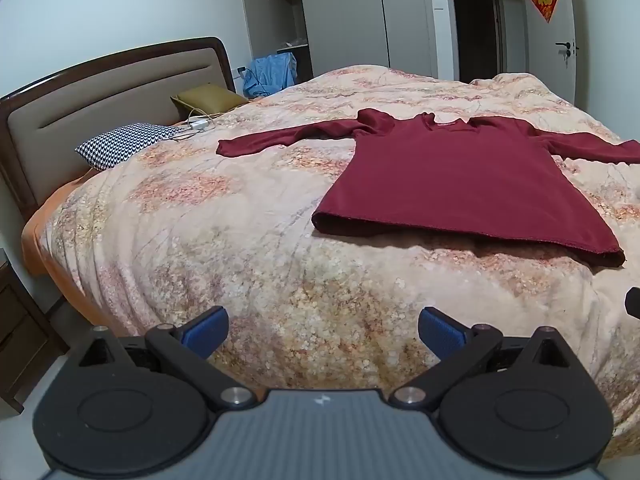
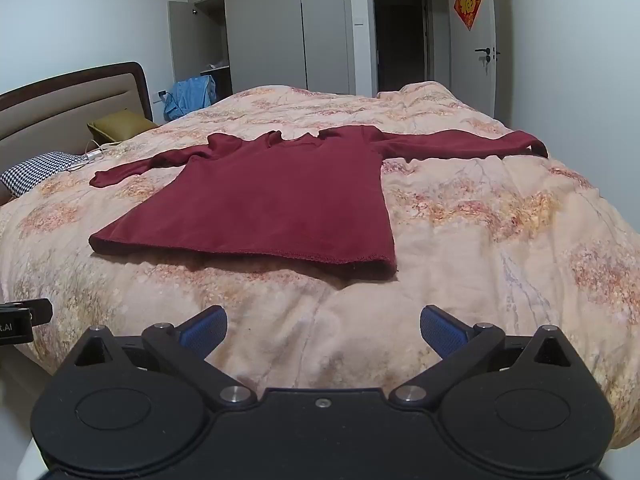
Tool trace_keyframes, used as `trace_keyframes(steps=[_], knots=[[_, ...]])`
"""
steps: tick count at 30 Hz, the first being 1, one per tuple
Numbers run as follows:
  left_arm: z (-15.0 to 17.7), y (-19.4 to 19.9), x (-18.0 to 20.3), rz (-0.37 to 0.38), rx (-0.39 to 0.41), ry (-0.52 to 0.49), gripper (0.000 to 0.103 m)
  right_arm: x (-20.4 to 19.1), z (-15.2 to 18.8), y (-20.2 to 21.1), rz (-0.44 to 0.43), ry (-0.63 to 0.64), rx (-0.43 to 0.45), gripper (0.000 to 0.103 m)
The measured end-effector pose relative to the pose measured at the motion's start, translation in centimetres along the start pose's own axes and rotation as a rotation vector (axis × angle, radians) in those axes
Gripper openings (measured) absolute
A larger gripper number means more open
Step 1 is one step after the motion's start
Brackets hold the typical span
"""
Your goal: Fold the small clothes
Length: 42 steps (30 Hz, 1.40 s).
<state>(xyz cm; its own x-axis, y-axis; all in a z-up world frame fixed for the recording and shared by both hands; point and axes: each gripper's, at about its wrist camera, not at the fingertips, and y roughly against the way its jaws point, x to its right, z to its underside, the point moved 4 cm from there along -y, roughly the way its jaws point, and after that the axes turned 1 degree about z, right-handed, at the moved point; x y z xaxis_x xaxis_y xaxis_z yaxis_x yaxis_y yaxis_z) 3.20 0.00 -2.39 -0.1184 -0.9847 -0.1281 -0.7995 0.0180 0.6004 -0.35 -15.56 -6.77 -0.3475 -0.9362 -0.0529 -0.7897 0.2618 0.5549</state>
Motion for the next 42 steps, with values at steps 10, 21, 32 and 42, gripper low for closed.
trace_keyframes(steps=[10, 21, 32, 42], knots=[[0.01, -0.02, 0.0, 0.005, -0.002, -0.002, 0.103, 0.0, -0.03, -0.13, 0.0, 0.0, -0.002, 0.103], [0.33, 0.08, -0.22, 0.006, -0.002, -0.005, 0.103, 0.03, 0.04, -0.15, 0.001, -0.001, -0.003, 0.103], [0.01, -0.03, -0.11, 0.003, -0.004, -0.007, 0.103, 0.06, -0.03, -0.23, 0.001, -0.003, -0.005, 0.103], [-0.18, -0.03, -0.15, 0.0, -0.005, -0.008, 0.103, 0.16, 0.22, -0.32, 0.001, -0.003, -0.007, 0.103]])
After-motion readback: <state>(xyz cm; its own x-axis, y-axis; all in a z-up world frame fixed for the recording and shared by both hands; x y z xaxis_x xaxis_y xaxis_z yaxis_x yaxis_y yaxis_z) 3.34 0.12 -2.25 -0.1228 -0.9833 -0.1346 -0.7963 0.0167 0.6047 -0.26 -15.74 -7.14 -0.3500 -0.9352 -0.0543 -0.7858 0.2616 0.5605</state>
